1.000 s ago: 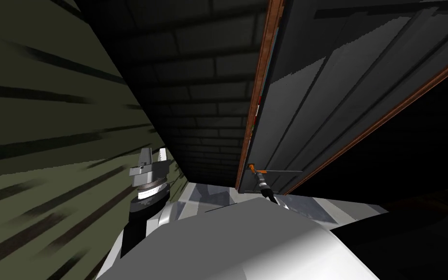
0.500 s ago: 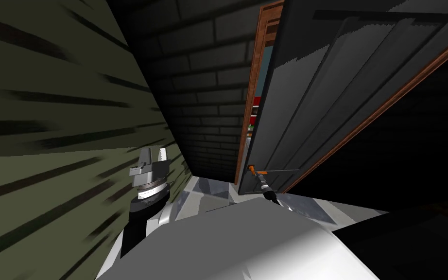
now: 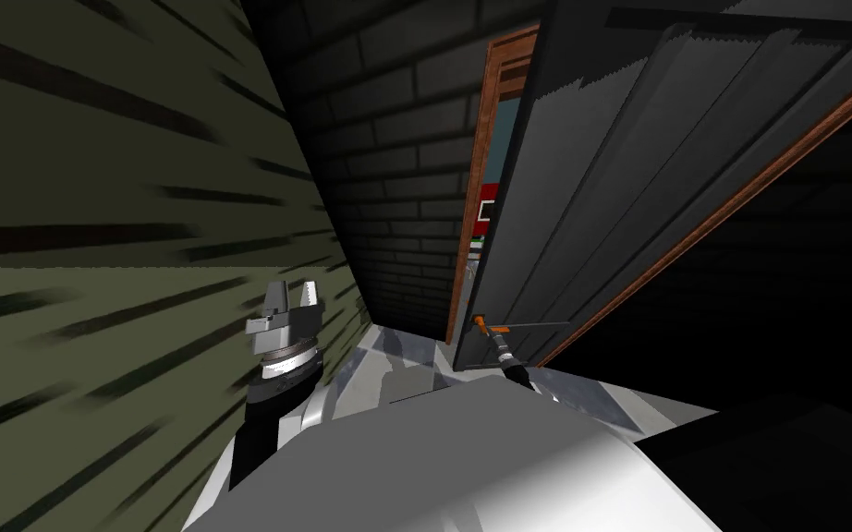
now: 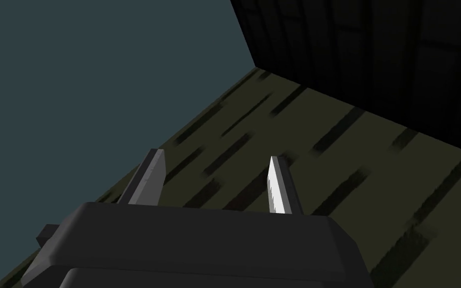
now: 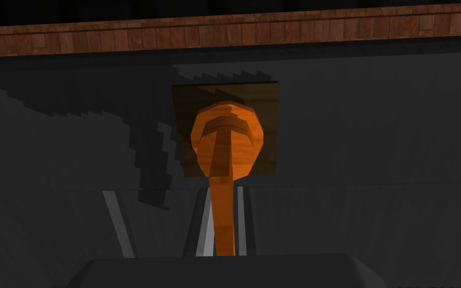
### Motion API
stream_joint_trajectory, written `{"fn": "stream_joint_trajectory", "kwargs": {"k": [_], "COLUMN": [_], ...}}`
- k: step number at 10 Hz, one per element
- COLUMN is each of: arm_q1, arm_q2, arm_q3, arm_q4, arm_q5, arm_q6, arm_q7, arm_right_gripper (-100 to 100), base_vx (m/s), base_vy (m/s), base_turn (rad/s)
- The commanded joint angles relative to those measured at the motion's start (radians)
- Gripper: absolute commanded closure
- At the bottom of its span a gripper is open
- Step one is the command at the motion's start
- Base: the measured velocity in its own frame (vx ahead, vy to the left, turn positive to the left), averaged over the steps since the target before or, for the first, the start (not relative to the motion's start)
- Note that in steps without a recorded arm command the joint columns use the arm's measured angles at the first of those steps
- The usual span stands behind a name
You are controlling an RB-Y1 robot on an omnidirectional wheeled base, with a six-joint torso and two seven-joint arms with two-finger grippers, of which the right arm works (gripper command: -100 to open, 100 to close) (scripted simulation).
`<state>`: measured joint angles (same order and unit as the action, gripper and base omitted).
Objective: Pull the door open
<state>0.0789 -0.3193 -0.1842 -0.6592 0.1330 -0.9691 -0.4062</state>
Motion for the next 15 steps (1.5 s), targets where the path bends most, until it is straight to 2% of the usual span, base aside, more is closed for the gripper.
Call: {"fn": "stream_joint_trajectory", "kwargs": {"k": [1, 5, 6, 7, 8, 11, 12, 14, 15], "arm_q1": [0.013, 0.041, 0.040, 0.060, 0.066, 0.104, 0.104, 0.127, 0.127], "arm_q2": [-0.006, -0.024, -0.019, -0.028, -0.031, -0.054, -0.054, -0.068, -0.068], "arm_q3": [0.004, 0.013, 0.013, 0.016, 0.016, 0.016, 0.016, 0.016, 0.016], "arm_q4": [0.000, -0.011, -0.017, -0.007, -0.005, 0.014, 0.014, 0.025, 0.025], "arm_q5": [0.006, 0.018, 0.018, 0.026, 0.028, 0.042, 0.042, 0.051, 0.051], "arm_q6": [-0.015, -0.043, -0.033, -0.065, -0.075, -0.144, -0.144, -0.186, -0.186], "arm_q7": [-0.010, -0.036, -0.032, -0.045, -0.048, -0.075, -0.075, -0.091, -0.091], "arm_right_gripper": [100, 100, 100, 100, 100, 100, 100, 100, 100], "base_vx": [-0.257, -0.238, -0.107, -0.128, -0.176, -0.180, -0.158, -0.157, -0.109], "base_vy": [-0.056, -0.065, -0.031, -0.028, -0.064, -0.071, -0.043, -0.055, -0.037], "base_turn": [0.175, 0.154, 0.037, 0.170, 0.151, 0.170, 0.052, 0.129, 0.059]}}
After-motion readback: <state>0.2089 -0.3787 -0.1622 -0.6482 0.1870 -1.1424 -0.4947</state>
